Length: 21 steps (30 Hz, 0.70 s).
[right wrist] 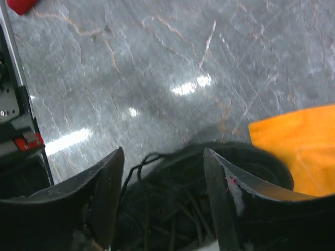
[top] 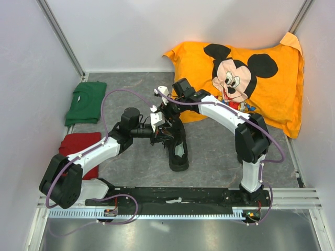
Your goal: Tie the shoes
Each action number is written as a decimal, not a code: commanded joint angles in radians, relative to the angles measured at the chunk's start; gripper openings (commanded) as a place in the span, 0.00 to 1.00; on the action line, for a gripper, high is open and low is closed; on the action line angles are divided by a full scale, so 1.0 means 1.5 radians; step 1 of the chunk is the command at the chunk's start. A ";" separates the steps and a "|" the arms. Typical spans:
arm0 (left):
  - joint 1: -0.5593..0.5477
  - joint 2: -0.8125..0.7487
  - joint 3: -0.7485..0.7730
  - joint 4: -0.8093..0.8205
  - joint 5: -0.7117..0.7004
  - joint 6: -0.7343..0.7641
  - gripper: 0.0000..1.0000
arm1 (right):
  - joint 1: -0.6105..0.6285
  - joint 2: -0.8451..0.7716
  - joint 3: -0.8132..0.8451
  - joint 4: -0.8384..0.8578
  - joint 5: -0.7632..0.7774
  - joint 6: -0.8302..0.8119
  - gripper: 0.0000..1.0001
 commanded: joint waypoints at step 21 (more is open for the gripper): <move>0.000 0.009 -0.012 0.053 0.026 0.084 0.01 | -0.086 -0.073 0.002 -0.256 -0.249 -0.148 0.61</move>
